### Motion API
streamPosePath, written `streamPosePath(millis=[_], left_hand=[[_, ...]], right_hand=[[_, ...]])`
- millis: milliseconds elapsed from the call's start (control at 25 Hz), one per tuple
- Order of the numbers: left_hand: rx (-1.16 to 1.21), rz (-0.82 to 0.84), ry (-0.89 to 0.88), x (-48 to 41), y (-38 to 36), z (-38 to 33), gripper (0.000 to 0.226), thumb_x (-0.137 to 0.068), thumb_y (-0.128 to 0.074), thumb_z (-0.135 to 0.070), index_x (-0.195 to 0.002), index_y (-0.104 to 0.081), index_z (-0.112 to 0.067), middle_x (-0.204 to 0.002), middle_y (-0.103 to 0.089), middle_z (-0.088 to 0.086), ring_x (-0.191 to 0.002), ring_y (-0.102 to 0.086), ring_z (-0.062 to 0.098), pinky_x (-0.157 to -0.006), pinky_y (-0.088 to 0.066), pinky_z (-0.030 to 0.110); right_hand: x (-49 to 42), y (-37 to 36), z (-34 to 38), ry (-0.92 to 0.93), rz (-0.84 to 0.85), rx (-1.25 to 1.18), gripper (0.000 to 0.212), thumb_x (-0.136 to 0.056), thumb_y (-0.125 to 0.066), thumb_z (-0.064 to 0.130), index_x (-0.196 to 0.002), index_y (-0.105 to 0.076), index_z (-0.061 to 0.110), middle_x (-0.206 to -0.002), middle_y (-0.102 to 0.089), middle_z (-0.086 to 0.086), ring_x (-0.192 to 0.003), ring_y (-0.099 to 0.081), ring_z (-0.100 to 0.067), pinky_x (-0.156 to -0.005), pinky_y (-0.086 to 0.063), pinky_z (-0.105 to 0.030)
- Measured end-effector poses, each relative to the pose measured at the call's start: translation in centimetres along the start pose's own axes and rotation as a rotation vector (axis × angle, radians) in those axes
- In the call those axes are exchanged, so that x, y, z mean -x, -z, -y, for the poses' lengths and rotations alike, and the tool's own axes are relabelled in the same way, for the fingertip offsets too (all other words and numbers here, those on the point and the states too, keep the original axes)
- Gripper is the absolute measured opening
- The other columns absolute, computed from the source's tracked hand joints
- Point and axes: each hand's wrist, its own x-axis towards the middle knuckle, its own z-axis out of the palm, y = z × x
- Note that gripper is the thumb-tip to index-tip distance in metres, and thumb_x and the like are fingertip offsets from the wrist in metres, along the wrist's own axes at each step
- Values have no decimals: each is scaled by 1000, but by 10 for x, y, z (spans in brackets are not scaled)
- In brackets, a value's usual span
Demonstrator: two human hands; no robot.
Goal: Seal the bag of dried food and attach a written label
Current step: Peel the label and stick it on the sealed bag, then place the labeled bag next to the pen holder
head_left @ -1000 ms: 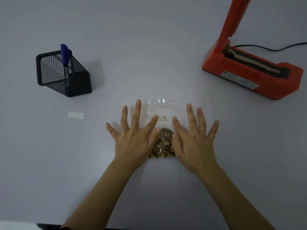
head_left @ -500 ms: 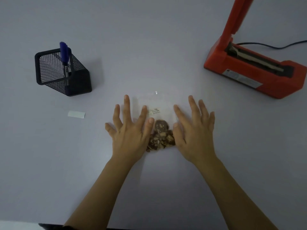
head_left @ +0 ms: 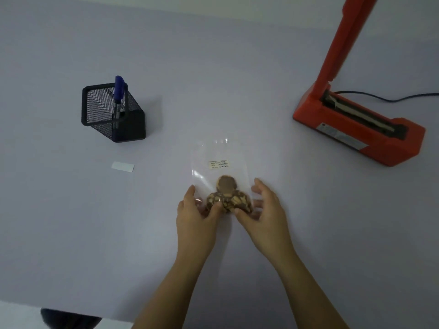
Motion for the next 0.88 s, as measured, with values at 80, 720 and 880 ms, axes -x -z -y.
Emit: streamPosePath(millis=[80, 720, 880], left_hand=[[28, 10, -36, -8, 1, -8, 70, -85, -65, -25, -144, -29, -21, -118, -45, -4, -100, -52, 11, -83, -42, 23], [47, 15, -336, -232, 2, -149, 65, -83, -68, -23, -139, -38, -8, -129, -54, 10, -110, -56, 21, -90, -39, 24], [-10, 28, -387, -272, -3, -171, 66, -84, -67, -26, -140, -37, -7, -129, -52, 11, -111, -53, 19, -88, -36, 21]], right_hand=[[-6, 1, 3, -19, 0, -34, 70, -77, -74, 13, -137, -38, 20, -124, -49, 5, -102, -54, -9, -83, -47, -16], [-231, -8, 105, 166, -256, -1, 63, -78, -71, 11, -134, -43, 10, -131, -47, -8, -109, -49, -15, -95, -45, -29], [-274, -10, 113, 182, -303, 45, 58, -79, -70, 12, -132, -46, 5, -130, -49, -14, -115, -51, -25, -99, -44, -39]])
